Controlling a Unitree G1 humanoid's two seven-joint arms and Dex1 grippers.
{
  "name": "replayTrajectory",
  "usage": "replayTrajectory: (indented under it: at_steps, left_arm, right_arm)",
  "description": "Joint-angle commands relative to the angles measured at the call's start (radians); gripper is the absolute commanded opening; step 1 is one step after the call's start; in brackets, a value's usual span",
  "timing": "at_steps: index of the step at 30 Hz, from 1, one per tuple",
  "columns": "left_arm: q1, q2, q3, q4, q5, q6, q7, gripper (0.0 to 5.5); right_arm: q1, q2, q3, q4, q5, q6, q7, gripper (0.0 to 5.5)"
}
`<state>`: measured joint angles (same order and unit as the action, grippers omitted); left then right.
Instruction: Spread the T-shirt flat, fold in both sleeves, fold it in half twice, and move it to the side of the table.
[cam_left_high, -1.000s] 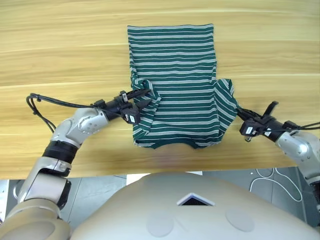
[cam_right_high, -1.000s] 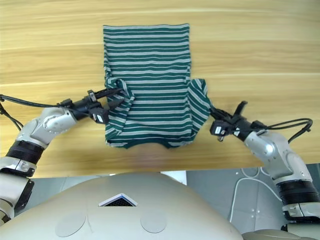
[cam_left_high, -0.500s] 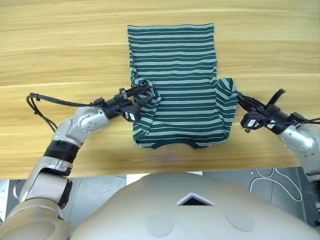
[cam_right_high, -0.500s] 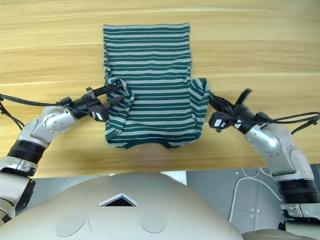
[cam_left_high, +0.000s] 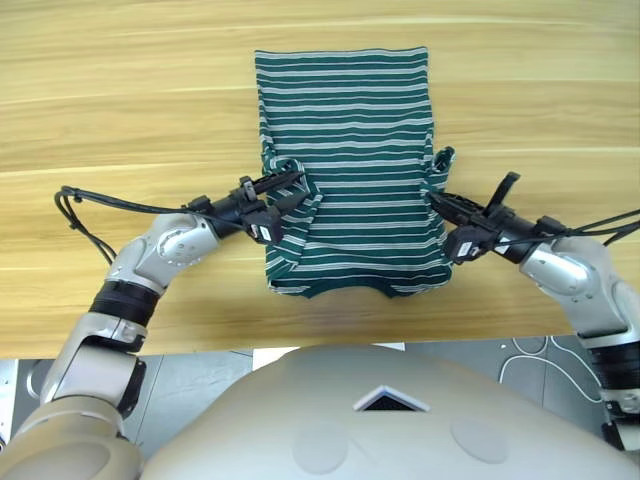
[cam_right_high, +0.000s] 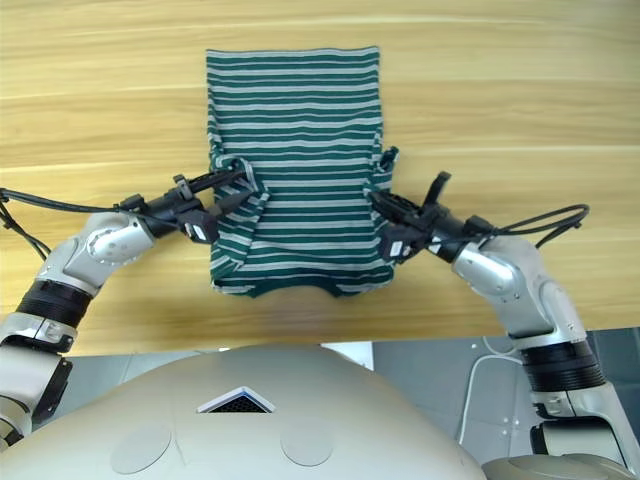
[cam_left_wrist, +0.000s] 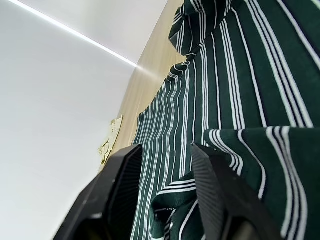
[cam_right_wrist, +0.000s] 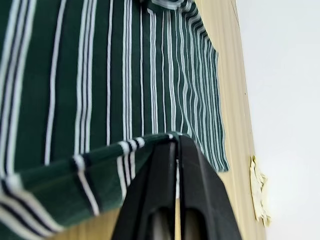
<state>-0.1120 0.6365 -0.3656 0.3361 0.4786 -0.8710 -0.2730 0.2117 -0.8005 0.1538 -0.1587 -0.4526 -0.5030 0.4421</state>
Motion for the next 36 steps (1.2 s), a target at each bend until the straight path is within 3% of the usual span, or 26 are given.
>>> replayTrajectory:
  at_steps: [1,18,27,36]
  left_arm:
    - [-0.008,-0.001,-0.001,0.003,0.014,-0.001,-0.006,1.84]
    - [-0.013,-0.016,-0.001,0.02,0.033,-0.006,-0.001,1.84]
    - [-0.02,-0.02,0.002,0.02,-0.013,-0.017,-0.019,1.84]
    - [-0.002,-0.005,0.006,-0.028,-0.171,-0.018,-0.123,1.84]
  right_arm:
    - [-0.04,0.02,0.037,-0.002,-0.008,0.001,0.029,0.03]
    - [-0.125,0.085,0.159,0.117,-0.097,0.031,0.044,0.03]
    - [-0.118,0.079,0.144,0.094,-0.043,0.041,0.055,1.45]
    - [-0.047,0.045,0.037,-0.05,0.209,-0.003,0.081,3.11]
